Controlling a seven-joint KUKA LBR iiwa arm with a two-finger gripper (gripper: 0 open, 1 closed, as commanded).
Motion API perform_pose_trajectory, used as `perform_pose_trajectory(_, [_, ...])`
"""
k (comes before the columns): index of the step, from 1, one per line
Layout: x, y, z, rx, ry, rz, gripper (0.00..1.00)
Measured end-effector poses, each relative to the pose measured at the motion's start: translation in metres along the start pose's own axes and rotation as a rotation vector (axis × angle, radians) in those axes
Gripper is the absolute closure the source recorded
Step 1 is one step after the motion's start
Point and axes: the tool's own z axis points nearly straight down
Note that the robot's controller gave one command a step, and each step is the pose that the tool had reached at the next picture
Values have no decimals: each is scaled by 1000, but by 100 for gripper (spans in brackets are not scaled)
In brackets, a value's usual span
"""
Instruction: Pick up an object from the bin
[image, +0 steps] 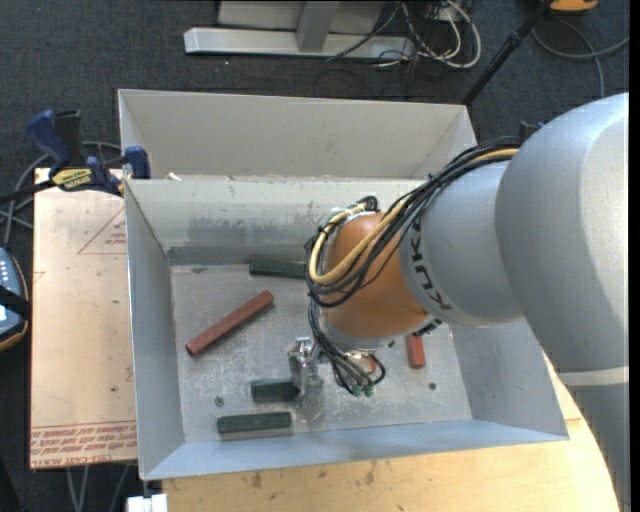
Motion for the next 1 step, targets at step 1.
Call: perform_pose_trajectory(1, [-16,-5,-141,1,-9,-54,100])
